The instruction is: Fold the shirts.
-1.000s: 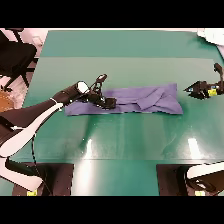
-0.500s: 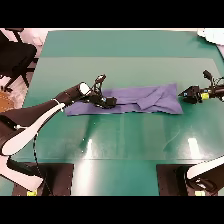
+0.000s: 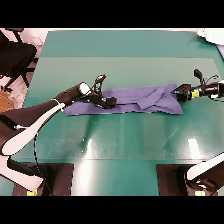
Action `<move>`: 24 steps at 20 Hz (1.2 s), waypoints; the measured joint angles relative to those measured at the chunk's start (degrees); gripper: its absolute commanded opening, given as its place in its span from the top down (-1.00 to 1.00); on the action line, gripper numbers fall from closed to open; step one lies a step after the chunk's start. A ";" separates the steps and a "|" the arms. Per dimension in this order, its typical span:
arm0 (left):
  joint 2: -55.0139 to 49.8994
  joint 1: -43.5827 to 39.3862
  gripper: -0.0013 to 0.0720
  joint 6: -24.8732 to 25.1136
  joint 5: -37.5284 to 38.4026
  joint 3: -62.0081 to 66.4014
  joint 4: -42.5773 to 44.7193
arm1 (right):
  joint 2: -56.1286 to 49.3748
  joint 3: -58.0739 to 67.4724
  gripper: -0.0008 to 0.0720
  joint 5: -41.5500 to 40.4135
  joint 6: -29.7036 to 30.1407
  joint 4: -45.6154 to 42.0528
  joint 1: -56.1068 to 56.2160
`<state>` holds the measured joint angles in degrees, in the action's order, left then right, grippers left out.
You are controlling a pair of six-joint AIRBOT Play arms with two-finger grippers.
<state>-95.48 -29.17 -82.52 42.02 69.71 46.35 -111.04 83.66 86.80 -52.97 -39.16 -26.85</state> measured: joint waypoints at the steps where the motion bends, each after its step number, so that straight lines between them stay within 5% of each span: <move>1: 0.00 0.00 0.90 0.00 0.00 0.00 0.00 | -0.09 0.00 -0.98 -0.04 0.11 0.11 0.85; 5: 0.00 0.00 0.90 -0.02 0.00 0.00 0.00 | -0.17 -0.04 -0.96 -0.31 0.26 0.13 4.04; 6: 0.00 0.00 0.90 -0.02 0.00 0.00 0.00 | -0.22 -0.07 -0.75 -0.42 0.31 0.17 4.74; 7: 0.00 0.00 0.90 -0.02 0.00 0.00 0.00 | -0.26 -0.09 -0.48 -0.74 0.46 0.04 5.33; 10: 0.00 0.00 0.90 -0.02 0.11 0.00 -0.02 | -0.35 -0.22 0.93 -1.16 0.24 -1.14 6.43; 24: 0.00 0.02 0.90 -0.04 0.63 0.02 -0.70 | 12.74 -0.11 0.94 2.80 0.94 12.11 7.76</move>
<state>-95.48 -29.15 -82.56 42.65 69.73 45.65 -98.30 83.55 89.60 -52.03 -27.05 -19.09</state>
